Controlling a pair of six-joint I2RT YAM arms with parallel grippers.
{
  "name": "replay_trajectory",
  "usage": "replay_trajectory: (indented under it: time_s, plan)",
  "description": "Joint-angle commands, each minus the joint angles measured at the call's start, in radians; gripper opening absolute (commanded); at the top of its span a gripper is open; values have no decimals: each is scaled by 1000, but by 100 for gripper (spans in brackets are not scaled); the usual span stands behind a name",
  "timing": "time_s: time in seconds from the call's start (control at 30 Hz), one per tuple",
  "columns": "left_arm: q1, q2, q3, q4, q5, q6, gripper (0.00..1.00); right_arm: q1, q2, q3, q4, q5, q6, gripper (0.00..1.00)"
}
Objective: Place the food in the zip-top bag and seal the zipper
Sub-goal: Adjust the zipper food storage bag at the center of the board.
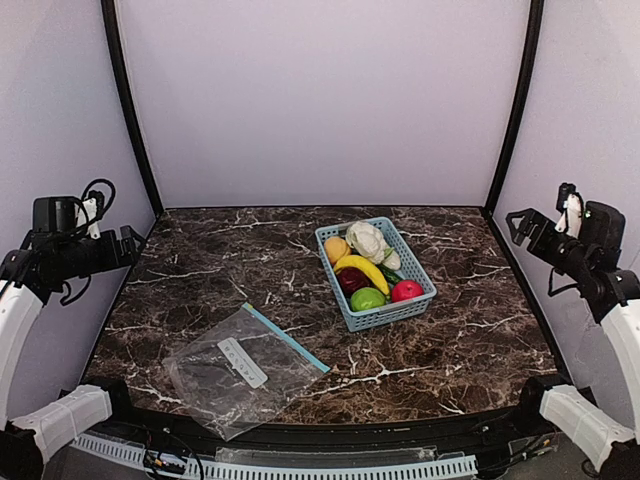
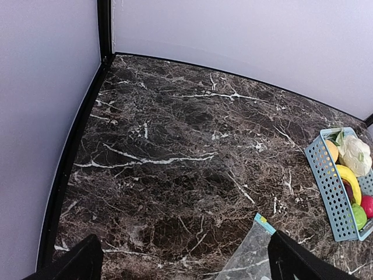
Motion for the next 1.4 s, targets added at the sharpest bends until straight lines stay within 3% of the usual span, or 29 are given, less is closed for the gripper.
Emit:
replay_trajectory:
  time_s: [0.0,0.2,0.33,0.67,0.83,1.0,1.37]
  plan:
    - [3,-30,-12,-43,9,-15,100,-4,-28,30,-25,25,12,99]
    - [4,-36,-42,-20,-28,-71,100,-4,-75,30,-10,38,28,99]
    - [3,-31,-85,-9,19,-139,100,-5,-60,64,-48,44,-6,99]
    - [-17,-101,-326,12,90,-383,100,-3,9,108,-166,-50,-38,99]
    - [-129,-62,-382,26,75,-458,95,25,95,103,-165,-137,-16,99]
    - [-249,-44,-438,23,50,-551,95,141,109,78,-131,-58,-7,99]
    - [-332,-91,-529,-23,26,-675,94,198,122,37,-110,-51,-7,99]
